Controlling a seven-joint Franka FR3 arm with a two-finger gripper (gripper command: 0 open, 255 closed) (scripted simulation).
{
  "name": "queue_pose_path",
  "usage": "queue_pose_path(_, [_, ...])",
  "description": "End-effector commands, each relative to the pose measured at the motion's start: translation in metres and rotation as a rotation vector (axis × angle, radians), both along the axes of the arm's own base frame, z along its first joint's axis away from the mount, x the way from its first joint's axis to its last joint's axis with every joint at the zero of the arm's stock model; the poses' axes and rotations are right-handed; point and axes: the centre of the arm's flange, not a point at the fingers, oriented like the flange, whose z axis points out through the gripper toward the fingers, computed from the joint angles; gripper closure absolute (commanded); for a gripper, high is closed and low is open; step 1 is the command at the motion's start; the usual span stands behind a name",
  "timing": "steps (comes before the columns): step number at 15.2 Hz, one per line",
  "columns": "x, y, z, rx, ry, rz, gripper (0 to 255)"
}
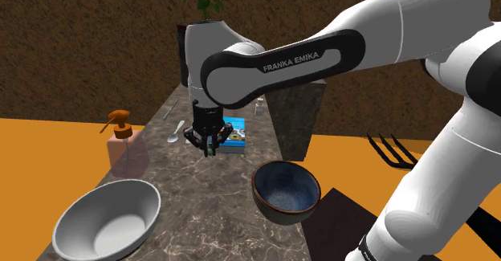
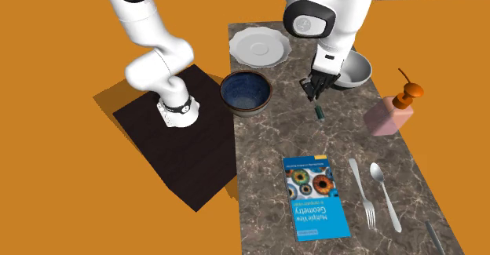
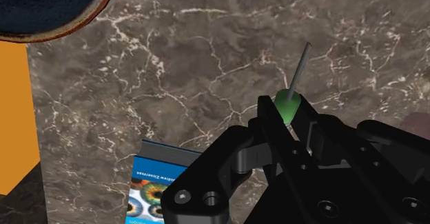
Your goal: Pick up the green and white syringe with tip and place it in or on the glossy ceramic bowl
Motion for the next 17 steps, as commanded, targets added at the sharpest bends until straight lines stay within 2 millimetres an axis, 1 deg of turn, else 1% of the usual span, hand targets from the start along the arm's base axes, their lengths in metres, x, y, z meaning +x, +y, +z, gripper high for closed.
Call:
queue_pose_path(1, [0.001,-0.001,0.010,0.000,0.000,0.000,255])
queue_pose_path(6, [0.001,-0.001,0.037,0.000,0.000,0.000,255])
queue_pose_path(7, [0.001,-0.001,0.039,0.000,0.000,0.000,255])
queue_pose_path(17, [-0.116,-0.062,0.041,0.000,0.000,0.000,255])
